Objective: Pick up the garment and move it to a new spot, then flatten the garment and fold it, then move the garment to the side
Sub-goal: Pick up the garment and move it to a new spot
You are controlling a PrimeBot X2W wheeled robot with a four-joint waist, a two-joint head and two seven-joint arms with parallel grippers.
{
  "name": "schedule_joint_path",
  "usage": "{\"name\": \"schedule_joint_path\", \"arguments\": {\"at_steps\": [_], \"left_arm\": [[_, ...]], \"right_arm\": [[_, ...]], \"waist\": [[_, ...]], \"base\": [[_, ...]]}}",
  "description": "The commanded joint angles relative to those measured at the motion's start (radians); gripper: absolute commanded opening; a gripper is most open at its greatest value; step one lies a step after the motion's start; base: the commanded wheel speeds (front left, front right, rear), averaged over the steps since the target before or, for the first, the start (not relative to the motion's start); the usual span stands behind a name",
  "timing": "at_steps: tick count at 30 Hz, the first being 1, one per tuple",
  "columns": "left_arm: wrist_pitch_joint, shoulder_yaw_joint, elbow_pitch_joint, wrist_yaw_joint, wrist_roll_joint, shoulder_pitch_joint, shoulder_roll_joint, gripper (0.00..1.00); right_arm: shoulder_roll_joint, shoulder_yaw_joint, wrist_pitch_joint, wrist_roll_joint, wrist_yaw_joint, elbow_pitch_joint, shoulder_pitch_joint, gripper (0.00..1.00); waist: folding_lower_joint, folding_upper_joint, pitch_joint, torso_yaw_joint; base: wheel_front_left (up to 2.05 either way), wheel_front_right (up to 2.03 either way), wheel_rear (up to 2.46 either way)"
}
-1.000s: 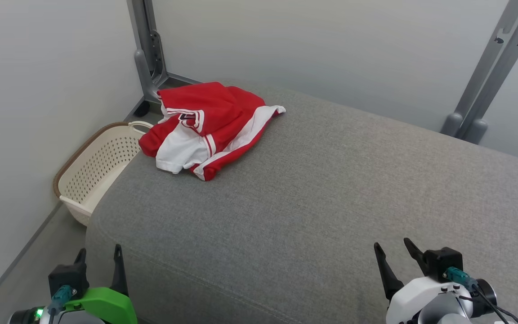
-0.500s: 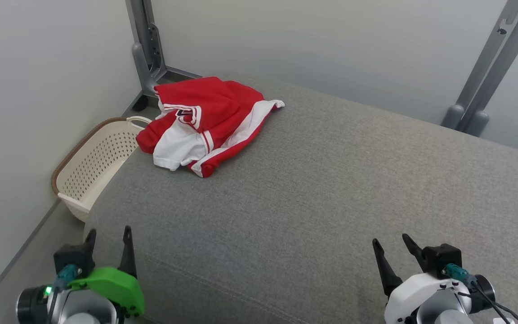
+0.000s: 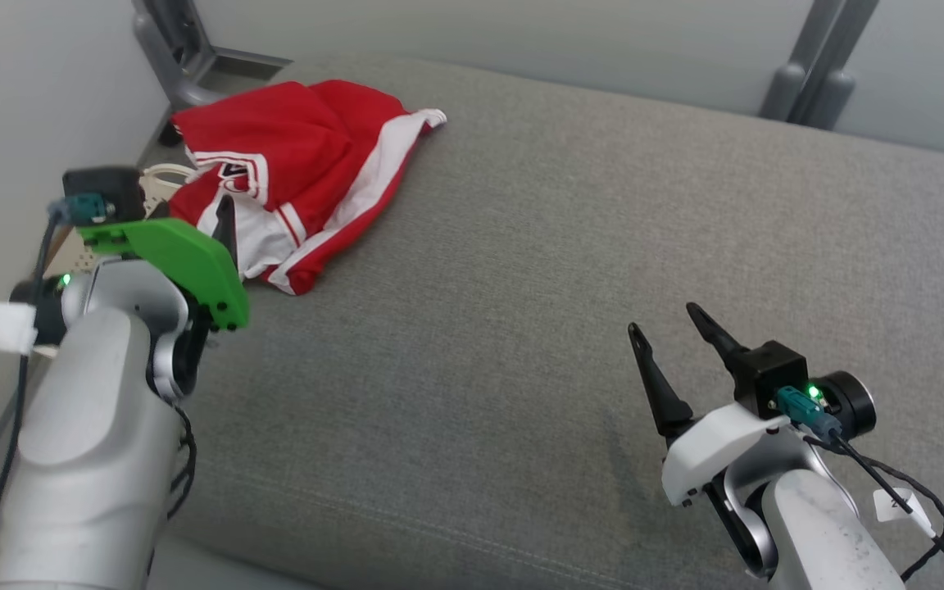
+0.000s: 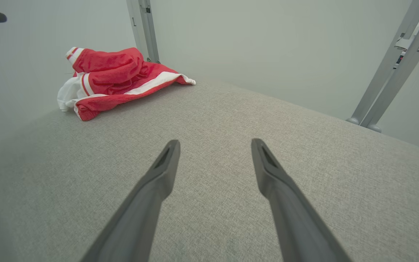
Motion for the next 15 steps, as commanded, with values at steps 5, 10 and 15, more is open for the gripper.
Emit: {"name": "schedule_joint_path", "arguments": {"at_steps": [5,10,15], "left_arm": [[0.089,-0.014,0.081,-0.029,0.002,-0.153,0.029,1.00],[0.199,-0.042,0.149,-0.040,0.035,-0.250,0.094,1.00],[0.280,-0.059,0.202,-0.027,0.063,-0.301,0.158,1.00]], "right_arm": [[-0.004,0.037,0.043,-0.022,0.000,-0.088,-0.035,1.00],[-0.004,0.082,0.067,-0.034,0.000,-0.125,-0.038,1.00],[-0.004,0.107,0.062,-0.028,0.000,-0.136,-0.033,1.00]], "waist": [[0.0000,0.0000,0.196,-0.167],[0.0000,0.0000,0.257,-0.229],[0.0000,0.0000,0.290,-0.276]], "base": [[0.00,0.00,0.00],[0.00,0.00,0.00],[0.00,0.00,0.00]]}}
